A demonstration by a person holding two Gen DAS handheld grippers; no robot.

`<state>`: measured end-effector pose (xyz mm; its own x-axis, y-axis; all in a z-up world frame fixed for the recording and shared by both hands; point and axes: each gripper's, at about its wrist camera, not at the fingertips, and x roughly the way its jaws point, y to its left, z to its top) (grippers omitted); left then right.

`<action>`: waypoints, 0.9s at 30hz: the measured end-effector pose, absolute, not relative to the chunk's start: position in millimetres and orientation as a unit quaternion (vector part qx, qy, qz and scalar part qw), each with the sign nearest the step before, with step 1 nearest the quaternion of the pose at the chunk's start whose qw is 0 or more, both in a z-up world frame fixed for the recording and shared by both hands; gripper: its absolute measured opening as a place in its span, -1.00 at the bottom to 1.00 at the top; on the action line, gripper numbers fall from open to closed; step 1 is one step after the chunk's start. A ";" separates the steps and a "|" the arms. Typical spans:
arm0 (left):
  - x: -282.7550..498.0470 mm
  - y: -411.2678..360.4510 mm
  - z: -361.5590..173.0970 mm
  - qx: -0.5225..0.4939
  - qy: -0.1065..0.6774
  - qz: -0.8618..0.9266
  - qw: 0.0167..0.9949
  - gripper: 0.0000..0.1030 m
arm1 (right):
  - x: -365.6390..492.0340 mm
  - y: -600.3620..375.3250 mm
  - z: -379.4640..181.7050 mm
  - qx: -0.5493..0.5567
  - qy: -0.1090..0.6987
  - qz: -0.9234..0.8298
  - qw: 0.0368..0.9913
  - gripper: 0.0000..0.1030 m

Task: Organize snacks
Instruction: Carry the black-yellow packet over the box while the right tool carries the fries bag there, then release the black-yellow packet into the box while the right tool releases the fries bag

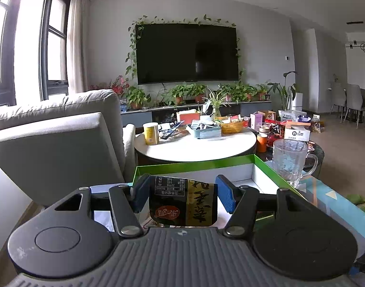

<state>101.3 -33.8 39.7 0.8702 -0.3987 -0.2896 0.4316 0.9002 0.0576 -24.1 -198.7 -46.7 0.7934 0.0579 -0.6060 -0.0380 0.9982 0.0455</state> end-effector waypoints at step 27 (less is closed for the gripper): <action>144.1 -50.3 34.5 0.060 0.152 -0.204 0.965 0.09 | 60.0 -230.0 24.8 0.029 0.158 0.028 0.987 0.12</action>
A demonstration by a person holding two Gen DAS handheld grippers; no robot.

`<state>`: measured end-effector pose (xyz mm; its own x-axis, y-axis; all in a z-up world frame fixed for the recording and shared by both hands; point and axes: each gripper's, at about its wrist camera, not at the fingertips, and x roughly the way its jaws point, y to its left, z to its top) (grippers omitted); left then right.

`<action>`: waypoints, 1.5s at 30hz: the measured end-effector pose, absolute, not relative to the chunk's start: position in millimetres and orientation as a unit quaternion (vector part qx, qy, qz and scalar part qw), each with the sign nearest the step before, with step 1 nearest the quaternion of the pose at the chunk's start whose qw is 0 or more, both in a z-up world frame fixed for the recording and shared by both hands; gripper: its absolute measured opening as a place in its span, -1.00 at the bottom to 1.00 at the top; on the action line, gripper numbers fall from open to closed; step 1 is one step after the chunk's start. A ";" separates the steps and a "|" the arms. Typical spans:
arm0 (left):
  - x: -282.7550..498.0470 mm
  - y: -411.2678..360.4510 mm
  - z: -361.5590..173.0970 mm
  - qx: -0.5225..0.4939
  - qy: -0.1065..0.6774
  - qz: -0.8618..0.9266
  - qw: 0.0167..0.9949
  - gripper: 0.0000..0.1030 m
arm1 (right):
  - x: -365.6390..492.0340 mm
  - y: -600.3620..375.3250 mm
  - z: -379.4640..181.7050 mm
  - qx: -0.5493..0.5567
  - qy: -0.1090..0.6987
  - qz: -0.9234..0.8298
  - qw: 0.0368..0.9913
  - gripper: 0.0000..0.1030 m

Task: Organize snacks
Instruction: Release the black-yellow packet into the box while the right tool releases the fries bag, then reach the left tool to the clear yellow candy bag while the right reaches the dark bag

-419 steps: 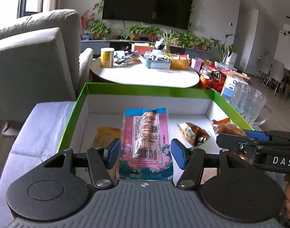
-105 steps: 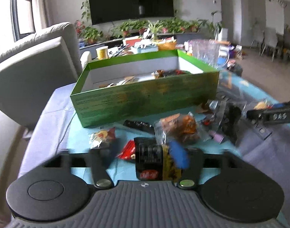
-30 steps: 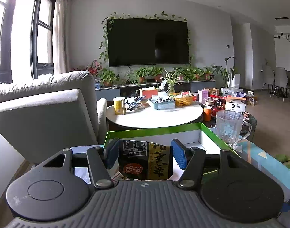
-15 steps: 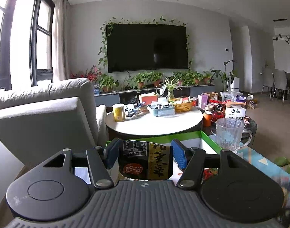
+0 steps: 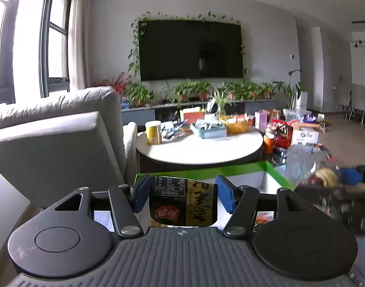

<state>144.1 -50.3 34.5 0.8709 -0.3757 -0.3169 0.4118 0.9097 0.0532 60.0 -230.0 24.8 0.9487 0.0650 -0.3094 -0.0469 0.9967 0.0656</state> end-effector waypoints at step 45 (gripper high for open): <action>121.8 -11.9 -46.2 0.064 0.326 -0.166 0.929 0.32 | 16.0 -237.8 -14.3 0.002 0.214 0.019 0.977 0.13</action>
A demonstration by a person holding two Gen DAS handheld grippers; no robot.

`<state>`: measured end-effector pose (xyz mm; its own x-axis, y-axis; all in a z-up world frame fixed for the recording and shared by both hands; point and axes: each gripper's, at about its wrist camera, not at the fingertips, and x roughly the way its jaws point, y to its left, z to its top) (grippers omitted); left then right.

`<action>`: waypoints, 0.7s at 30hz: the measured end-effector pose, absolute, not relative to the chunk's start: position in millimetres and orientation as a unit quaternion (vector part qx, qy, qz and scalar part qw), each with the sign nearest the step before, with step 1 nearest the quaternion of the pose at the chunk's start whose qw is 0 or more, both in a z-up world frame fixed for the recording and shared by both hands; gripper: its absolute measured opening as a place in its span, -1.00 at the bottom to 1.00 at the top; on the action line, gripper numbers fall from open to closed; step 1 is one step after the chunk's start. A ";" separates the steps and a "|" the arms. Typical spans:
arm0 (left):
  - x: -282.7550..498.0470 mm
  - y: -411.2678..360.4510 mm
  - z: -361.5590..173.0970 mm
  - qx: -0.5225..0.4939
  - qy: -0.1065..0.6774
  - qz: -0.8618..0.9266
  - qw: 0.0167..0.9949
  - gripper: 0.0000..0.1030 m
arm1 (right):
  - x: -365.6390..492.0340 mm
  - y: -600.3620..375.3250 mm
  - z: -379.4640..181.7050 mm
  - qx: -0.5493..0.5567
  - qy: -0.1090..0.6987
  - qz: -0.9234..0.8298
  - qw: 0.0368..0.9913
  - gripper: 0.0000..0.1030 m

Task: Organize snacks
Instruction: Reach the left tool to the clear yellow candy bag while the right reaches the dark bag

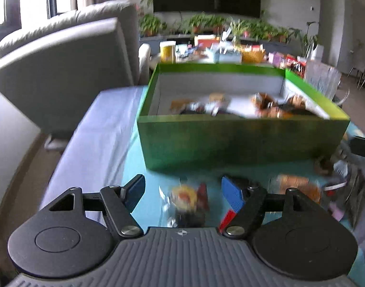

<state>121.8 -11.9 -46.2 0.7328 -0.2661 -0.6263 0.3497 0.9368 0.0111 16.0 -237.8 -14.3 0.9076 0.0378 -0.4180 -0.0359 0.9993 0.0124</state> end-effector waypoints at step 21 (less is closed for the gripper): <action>100.6 10.6 -55.2 0.022 0.328 -0.166 0.930 -0.22 | -0.2 -217.5 -49.5 0.023 0.290 0.071 0.954 0.13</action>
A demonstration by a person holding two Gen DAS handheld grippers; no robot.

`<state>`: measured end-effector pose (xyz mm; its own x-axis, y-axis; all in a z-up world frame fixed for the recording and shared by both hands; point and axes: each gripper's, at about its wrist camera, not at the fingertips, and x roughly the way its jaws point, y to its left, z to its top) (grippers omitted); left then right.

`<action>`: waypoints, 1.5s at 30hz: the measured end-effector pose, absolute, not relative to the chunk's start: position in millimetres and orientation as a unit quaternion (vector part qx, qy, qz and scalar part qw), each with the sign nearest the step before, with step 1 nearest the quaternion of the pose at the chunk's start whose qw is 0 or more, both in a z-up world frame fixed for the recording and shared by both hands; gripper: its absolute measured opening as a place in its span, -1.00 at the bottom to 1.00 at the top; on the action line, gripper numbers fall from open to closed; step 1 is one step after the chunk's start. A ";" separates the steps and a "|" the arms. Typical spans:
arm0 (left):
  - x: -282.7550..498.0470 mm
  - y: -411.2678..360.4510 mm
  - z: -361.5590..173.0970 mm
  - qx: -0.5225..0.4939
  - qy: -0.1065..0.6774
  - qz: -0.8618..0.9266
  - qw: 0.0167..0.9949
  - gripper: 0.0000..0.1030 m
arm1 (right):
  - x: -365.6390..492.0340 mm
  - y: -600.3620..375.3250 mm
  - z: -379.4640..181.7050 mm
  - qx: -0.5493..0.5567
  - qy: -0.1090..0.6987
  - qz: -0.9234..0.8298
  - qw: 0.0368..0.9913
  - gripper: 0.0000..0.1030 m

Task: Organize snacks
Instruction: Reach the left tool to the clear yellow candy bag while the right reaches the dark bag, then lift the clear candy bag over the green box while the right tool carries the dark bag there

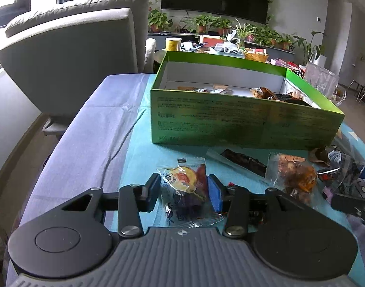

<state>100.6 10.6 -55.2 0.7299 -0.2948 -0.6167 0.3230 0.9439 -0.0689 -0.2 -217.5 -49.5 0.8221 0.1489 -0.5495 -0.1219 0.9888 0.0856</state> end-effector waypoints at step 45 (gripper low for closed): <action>95.6 -10.2 22.9 0.013 0.216 -0.191 0.957 -0.21 | 18.1 -218.2 22.2 0.075 0.183 0.063 0.978 0.11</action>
